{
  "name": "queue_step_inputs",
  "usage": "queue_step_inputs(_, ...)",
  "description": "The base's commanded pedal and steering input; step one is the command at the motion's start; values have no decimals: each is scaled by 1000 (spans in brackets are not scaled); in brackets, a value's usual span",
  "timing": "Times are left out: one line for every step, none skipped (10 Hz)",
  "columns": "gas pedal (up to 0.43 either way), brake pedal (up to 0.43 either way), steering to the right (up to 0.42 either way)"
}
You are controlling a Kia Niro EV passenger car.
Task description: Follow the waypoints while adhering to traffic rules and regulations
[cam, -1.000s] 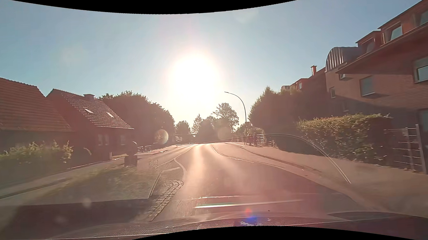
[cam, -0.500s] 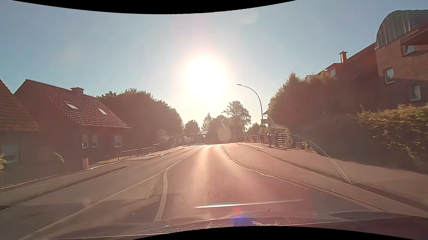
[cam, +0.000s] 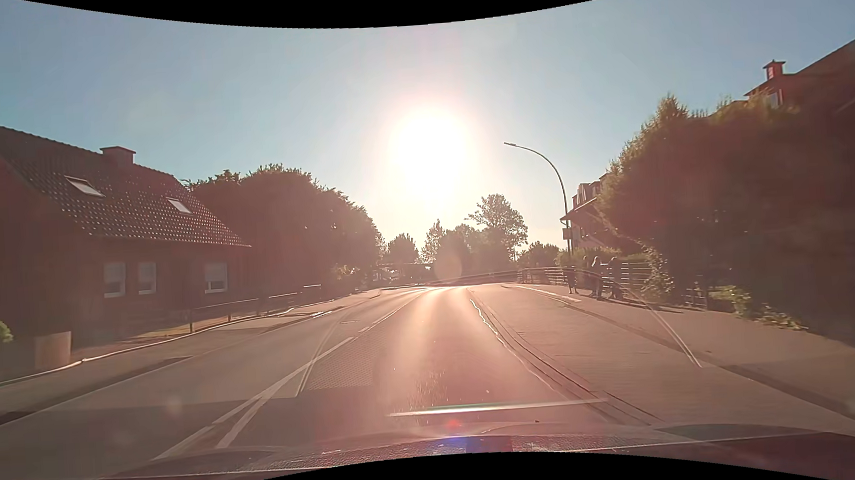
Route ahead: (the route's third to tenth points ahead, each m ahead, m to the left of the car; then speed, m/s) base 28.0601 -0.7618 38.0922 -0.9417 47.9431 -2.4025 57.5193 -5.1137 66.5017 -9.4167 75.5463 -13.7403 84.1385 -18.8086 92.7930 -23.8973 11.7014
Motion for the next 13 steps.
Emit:
queue_step_inputs(169,0,-13)
queue_step_inputs(169,0,-8)
queue_step_inputs(169,0,-5)
queue_step_inputs(150,0,2)
queue_step_inputs(138,0,6)
queue_step_inputs(138,0,7)
queue_step_inputs(138,0,7)
queue_step_inputs(138,0,8)
queue_step_inputs(138,0,10)
queue_step_inputs(138,0,11)
queue_step_inputs(138,0,11)
queue_step_inputs(138,0,11)
queue_step_inputs(138,0,11)
